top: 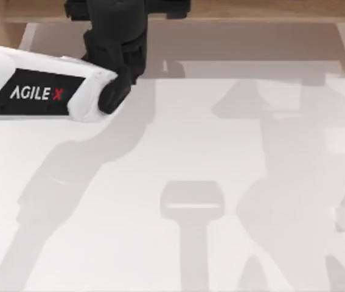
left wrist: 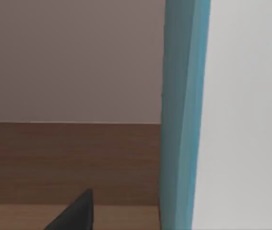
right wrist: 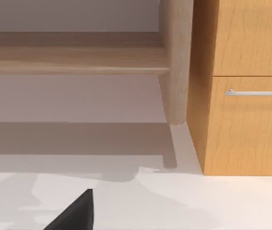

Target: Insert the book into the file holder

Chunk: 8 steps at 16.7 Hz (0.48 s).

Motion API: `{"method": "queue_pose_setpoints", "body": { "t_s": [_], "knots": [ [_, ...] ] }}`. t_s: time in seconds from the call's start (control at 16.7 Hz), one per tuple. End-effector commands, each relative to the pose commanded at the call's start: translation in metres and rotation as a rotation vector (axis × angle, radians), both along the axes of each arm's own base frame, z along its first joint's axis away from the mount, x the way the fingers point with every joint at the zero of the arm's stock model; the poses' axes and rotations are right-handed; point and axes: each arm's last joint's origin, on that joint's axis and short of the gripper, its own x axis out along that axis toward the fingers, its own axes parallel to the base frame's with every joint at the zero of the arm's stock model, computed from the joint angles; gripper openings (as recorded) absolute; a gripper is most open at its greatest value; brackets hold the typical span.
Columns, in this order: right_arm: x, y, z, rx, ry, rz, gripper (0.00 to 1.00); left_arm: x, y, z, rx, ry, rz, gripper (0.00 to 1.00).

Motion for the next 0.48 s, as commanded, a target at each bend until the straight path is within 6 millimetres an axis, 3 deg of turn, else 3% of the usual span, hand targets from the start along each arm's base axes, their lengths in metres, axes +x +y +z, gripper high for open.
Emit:
{"method": "queue_pose_setpoints", "body": {
  "t_s": [0.48],
  "knots": [
    [0.0, 0.0, 0.0, 0.0, 0.0, 0.0, 1.0, 0.02, 0.0, 0.0, 0.0, 0.0, 0.0, 1.0]
  ]
}}
